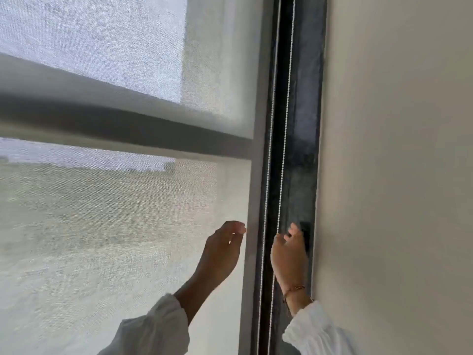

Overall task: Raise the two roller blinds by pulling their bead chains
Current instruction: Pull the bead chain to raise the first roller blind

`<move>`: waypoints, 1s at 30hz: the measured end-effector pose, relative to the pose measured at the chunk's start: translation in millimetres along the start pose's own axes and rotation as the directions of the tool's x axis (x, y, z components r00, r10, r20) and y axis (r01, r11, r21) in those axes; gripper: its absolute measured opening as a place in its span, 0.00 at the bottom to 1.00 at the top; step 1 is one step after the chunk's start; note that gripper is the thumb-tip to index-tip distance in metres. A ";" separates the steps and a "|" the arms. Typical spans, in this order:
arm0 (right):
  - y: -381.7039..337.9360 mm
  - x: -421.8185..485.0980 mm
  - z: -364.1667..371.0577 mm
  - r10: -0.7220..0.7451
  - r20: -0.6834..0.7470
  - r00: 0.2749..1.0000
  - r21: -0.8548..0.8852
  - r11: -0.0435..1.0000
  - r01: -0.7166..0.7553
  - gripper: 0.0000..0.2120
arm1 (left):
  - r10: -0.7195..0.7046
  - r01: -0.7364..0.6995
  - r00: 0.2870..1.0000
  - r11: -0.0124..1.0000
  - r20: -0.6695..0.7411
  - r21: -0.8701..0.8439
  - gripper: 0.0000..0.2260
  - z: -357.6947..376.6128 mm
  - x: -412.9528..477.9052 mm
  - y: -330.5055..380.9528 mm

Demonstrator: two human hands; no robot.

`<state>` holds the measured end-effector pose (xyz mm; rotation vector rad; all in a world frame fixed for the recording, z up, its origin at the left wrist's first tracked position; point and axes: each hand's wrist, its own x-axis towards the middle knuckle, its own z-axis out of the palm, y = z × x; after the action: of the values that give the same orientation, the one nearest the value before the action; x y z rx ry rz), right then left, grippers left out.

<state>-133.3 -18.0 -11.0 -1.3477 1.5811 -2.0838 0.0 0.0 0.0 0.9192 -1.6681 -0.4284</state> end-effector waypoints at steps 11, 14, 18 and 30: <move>-0.3 34.9 -1.1 -0.093 -0.016 0.996 0.138 0.986 0.095 0.13 | -0.129 0.186 0.981 0.850 0.147 -0.493 0.07 44.3 47.7 28.0; -3.3 40.5 -5.4 -0.073 -0.023 0.997 0.191 0.979 0.076 0.11 | -0.082 0.138 0.988 0.854 0.133 -0.501 0.08 47.8 51.4 40.7; -5.2 45.4 -16.9 -0.064 -0.046 0.997 0.234 0.970 0.073 0.15 | -0.066 0.049 0.997 0.915 -0.029 -0.400 0.08 56.7 56.4 40.1; -12.2 39.9 -34.4 -0.258 -0.043 0.965 -0.054 0.965 0.256 0.14 | 0.014 -0.057 0.991 0.944 -0.132 -0.326 0.16 63.3 47.2 65.1</move>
<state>-177.3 -15.2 20.2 -1.6070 1.5572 -2.2540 -85.1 -6.1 56.5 0.6530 -1.4389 -0.5910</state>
